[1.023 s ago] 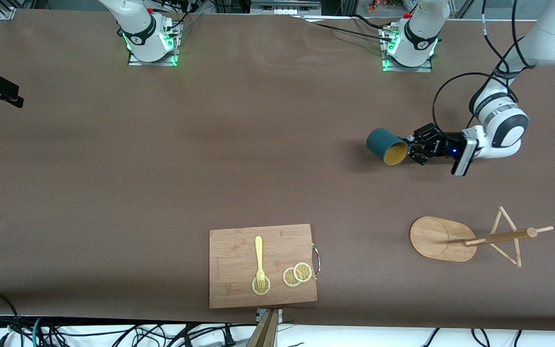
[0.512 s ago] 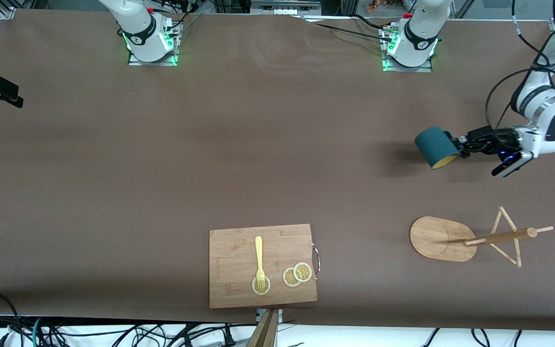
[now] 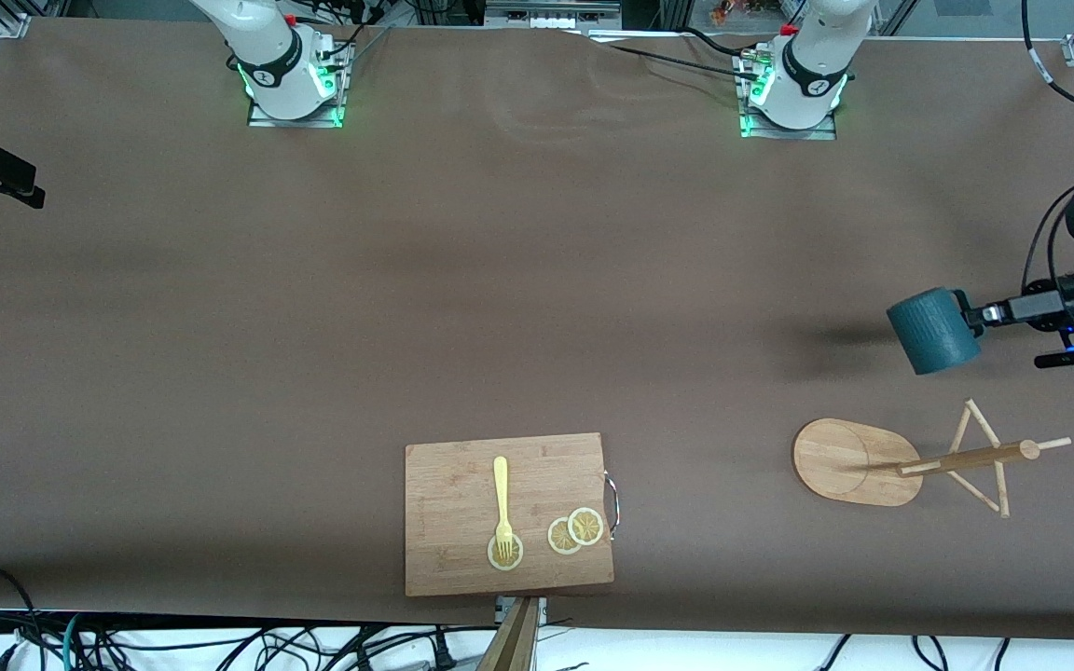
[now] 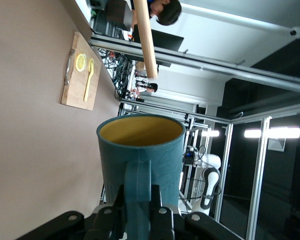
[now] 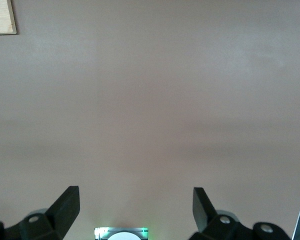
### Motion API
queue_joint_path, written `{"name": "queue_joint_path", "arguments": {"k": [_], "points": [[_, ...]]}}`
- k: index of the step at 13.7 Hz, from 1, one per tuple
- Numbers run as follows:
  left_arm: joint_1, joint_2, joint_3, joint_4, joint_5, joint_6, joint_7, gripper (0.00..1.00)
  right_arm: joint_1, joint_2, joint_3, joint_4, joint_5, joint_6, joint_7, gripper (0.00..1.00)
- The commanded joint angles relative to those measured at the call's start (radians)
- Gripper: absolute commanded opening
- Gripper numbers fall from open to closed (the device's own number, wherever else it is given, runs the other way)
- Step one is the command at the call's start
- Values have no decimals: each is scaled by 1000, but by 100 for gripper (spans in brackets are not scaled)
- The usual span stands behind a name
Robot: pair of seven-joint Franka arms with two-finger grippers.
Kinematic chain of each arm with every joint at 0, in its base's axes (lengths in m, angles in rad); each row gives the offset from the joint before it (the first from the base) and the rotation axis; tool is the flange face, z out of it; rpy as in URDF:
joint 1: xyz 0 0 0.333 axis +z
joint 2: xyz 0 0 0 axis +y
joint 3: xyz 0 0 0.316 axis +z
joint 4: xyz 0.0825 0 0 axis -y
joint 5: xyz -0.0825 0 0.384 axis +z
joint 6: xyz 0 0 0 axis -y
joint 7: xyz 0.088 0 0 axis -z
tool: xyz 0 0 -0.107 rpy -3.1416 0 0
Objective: Pass cup and hang on rack
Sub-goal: 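Lift the teal mug by its handle with the left gripper toward the rack, then lower the mug handle onto a rack peg with the left gripper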
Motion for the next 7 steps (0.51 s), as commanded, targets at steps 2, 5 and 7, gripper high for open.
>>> {"name": "queue_joint_path", "arguments": {"k": [2, 5, 7], "points": [[-27, 110, -7, 140, -58, -3, -122, 0, -16, -7, 8, -5, -12, 4, -61, 100], [-31, 142, -9, 187, -64, 65, -125, 0, -19, -1, -17, -5, -4, 4, -82, 100], [-31, 200, -9, 259, -64, 66, -127, 0, -19, -1, -17, -5, -2, 5, -82, 100]]}}
